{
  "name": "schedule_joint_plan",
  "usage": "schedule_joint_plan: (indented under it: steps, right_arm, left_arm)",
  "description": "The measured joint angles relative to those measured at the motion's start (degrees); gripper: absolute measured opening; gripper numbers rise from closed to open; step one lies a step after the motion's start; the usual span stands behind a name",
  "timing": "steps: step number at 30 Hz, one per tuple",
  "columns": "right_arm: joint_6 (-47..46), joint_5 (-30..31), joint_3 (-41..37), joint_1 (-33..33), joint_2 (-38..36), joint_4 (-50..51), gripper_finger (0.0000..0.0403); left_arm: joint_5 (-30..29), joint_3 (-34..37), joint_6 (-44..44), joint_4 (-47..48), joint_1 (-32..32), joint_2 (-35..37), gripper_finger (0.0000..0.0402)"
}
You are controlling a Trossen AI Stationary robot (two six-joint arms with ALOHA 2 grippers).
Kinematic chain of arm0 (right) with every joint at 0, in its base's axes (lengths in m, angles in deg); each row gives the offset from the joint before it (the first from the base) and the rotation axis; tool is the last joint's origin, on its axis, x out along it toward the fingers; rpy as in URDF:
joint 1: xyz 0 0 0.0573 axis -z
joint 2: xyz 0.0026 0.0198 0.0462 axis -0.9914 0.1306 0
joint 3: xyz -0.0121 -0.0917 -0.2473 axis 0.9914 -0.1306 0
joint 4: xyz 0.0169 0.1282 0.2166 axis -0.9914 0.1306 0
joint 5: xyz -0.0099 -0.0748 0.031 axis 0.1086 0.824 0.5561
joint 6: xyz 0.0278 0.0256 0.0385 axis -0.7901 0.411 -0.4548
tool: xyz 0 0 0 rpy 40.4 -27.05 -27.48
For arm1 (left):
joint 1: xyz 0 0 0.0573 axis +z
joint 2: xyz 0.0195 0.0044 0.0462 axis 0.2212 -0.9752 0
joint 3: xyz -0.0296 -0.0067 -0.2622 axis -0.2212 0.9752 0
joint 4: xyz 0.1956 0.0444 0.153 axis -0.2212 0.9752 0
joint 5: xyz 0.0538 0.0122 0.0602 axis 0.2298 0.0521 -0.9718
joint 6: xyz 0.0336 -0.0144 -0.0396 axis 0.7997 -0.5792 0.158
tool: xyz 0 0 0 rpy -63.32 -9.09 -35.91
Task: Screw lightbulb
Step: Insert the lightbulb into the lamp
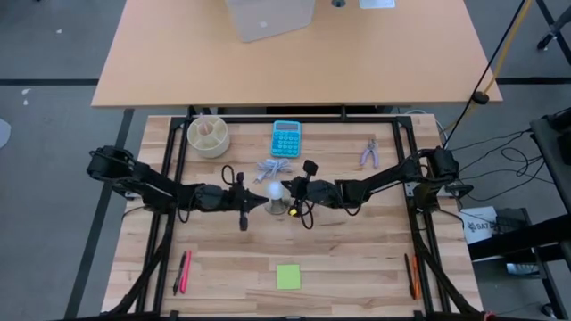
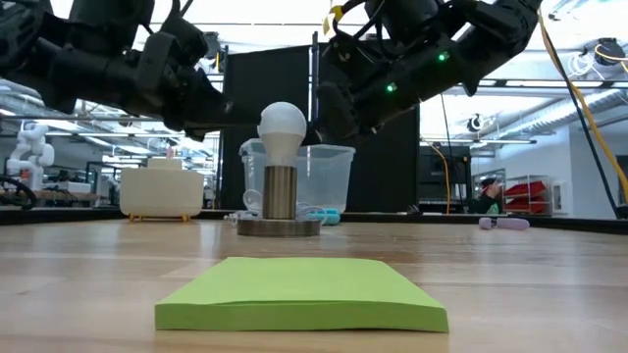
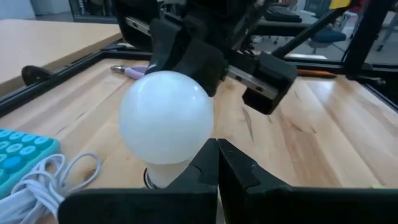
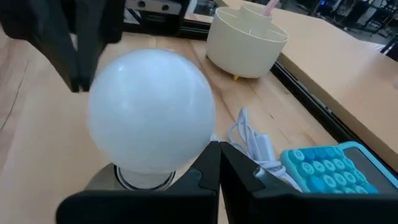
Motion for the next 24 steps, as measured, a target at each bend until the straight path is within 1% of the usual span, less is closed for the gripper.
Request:
schedule_joint_plan:
  steps: [6,16,22,24]
  right_arm:
    - [1.3,-0.3,0.0,-0.1,0.0,-0.6,0.0]
    - [2.9,1.1,0.0,-2.0,0.0,-0.3,0.0]
    - [1.7,2.0,0.0,-3.3,0.0,1.0,0.0]
    - [1.5,2.0,-0.1,-3.6,0.0,1.7,0.0]
  left_arm:
    - [0.2,0.0,-0.2,-1.2,1.0,-1.1,0.0]
    - [0.9,0.0,-1.5,-0.2,2.6,-1.0,0.0]
    - [-1.3,0.0,-2.4,1.0,2.7,-1.0,0.0]
    - [-3.1,0.1,-2.9,1.4,2.7,-1.0,0.0]
